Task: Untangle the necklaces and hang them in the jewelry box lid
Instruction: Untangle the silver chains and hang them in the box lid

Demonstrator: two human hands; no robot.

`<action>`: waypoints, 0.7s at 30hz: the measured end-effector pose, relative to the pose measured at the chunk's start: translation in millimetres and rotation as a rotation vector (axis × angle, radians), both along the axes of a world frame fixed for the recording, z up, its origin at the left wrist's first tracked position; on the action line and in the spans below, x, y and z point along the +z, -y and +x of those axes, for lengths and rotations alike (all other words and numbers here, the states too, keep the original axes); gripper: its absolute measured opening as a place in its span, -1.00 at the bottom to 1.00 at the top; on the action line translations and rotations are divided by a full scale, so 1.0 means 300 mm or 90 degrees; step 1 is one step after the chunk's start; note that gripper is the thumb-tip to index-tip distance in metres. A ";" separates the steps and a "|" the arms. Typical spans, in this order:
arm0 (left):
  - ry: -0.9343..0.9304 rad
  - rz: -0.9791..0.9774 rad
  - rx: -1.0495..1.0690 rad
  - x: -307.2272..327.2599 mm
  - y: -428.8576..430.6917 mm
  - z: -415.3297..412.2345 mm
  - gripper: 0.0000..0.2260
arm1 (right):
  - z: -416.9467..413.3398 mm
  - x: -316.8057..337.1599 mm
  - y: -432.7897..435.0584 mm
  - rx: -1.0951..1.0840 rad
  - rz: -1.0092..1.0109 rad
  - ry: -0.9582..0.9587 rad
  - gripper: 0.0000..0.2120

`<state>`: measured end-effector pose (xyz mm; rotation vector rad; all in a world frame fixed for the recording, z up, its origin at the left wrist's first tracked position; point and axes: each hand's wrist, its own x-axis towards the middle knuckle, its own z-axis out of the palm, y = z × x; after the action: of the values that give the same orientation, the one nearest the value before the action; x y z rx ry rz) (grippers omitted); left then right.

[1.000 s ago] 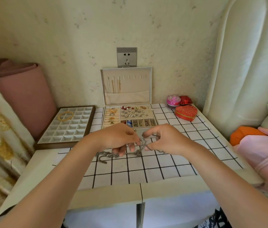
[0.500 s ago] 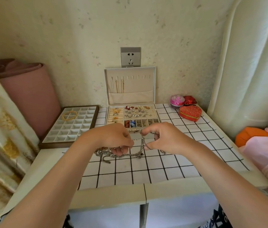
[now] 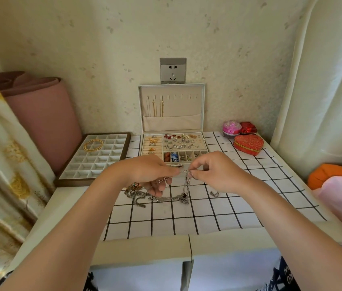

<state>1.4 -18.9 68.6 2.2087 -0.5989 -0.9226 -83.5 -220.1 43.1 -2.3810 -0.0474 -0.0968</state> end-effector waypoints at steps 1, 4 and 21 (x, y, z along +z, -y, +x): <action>0.000 0.004 0.002 0.000 -0.013 0.011 -0.67 | 0.003 -0.002 0.008 -0.011 -0.005 0.002 -0.91; 0.016 0.005 0.001 0.003 -0.047 0.034 -0.75 | 0.019 -0.017 0.036 -0.065 -0.032 0.025 -0.95; -0.049 0.028 -0.092 -0.017 -0.013 -0.003 -0.80 | 0.024 -0.009 0.035 -0.037 0.082 0.062 -0.63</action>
<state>0.4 -15.1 63.6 2.1798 -0.7162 -1.0983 -76.3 -230.5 40.3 -2.2473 -0.0177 -0.2372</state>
